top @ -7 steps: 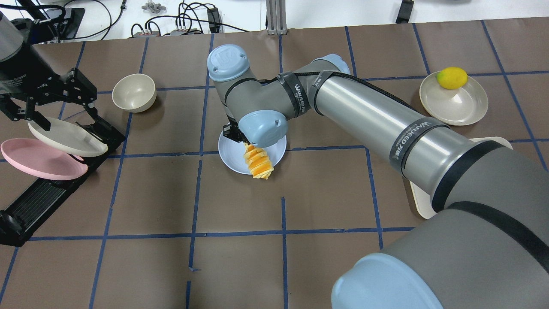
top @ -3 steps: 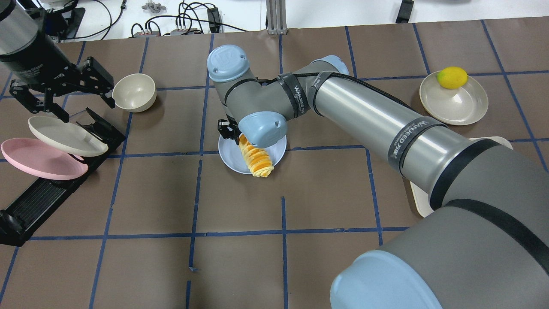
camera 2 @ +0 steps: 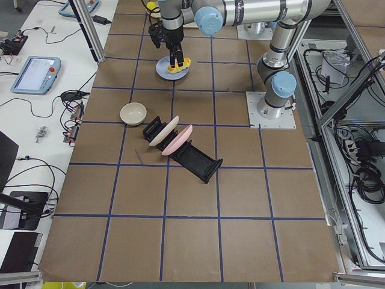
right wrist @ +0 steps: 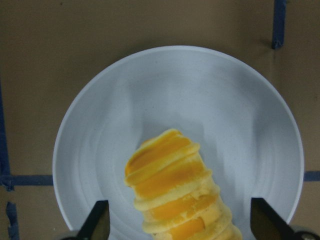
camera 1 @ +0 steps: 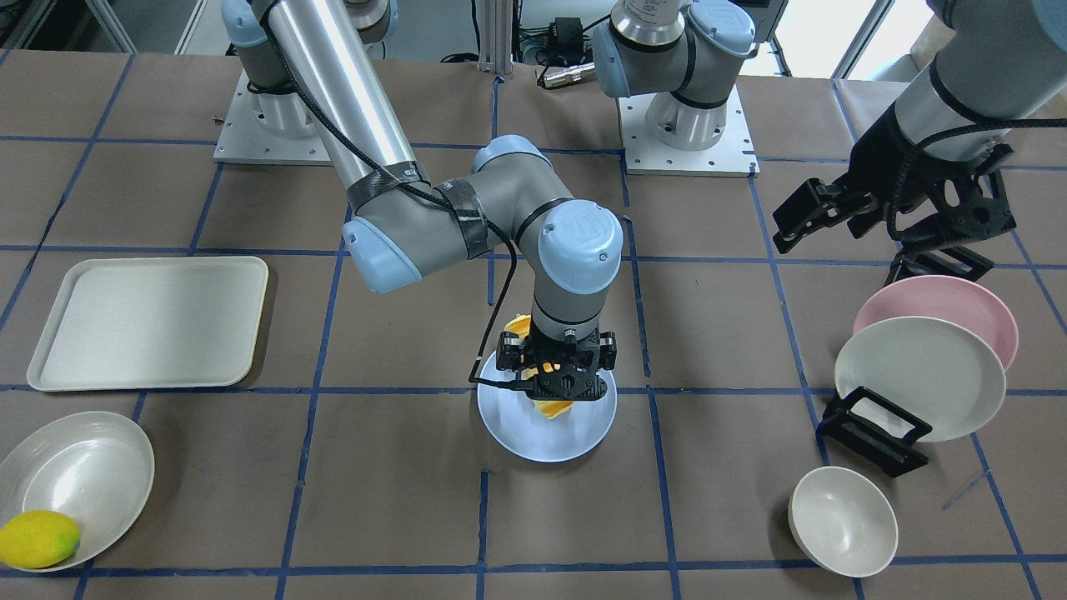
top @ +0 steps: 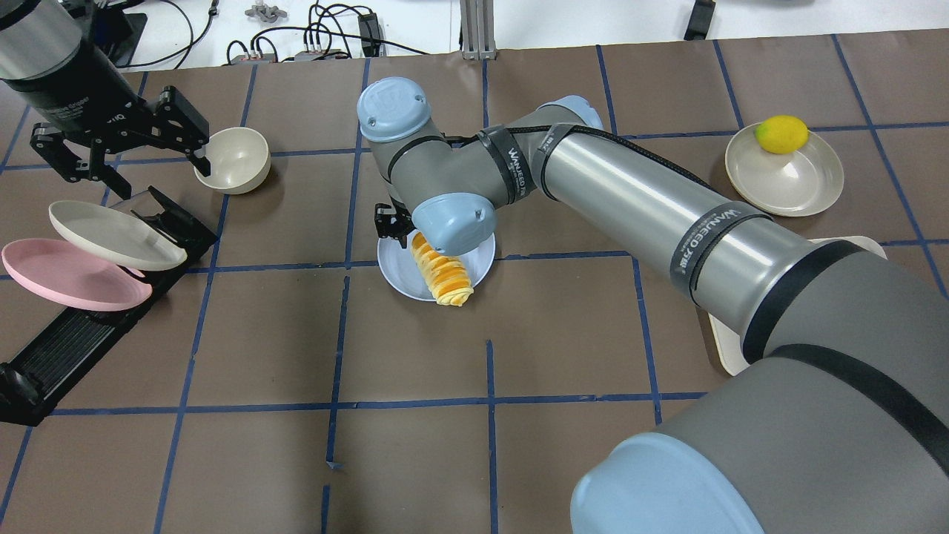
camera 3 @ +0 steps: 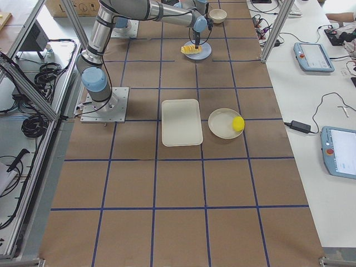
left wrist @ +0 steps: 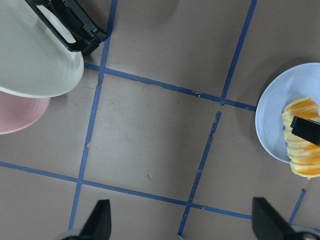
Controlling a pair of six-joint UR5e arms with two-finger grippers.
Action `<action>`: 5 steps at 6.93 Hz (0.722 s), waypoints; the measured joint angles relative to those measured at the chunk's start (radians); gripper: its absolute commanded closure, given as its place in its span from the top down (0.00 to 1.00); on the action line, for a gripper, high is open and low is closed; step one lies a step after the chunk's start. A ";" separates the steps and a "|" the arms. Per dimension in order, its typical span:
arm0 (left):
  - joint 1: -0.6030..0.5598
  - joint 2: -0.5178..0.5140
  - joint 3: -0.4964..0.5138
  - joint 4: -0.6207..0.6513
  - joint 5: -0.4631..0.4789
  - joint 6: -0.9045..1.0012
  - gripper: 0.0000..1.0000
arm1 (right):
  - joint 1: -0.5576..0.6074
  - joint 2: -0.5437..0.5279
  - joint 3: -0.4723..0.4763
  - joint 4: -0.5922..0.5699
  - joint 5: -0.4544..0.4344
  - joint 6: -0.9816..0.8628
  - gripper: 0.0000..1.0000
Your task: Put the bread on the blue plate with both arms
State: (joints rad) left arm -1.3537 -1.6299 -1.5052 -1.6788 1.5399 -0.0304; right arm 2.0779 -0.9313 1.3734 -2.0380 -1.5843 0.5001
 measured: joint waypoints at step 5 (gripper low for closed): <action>-0.029 0.000 -0.008 0.010 -0.002 0.004 1.00 | -0.131 -0.093 -0.165 0.255 -0.004 -0.324 1.00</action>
State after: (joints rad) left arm -1.3832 -1.6301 -1.5129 -1.6685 1.5380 -0.0260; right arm 1.9474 -1.0238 1.2081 -1.7834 -1.5888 0.1758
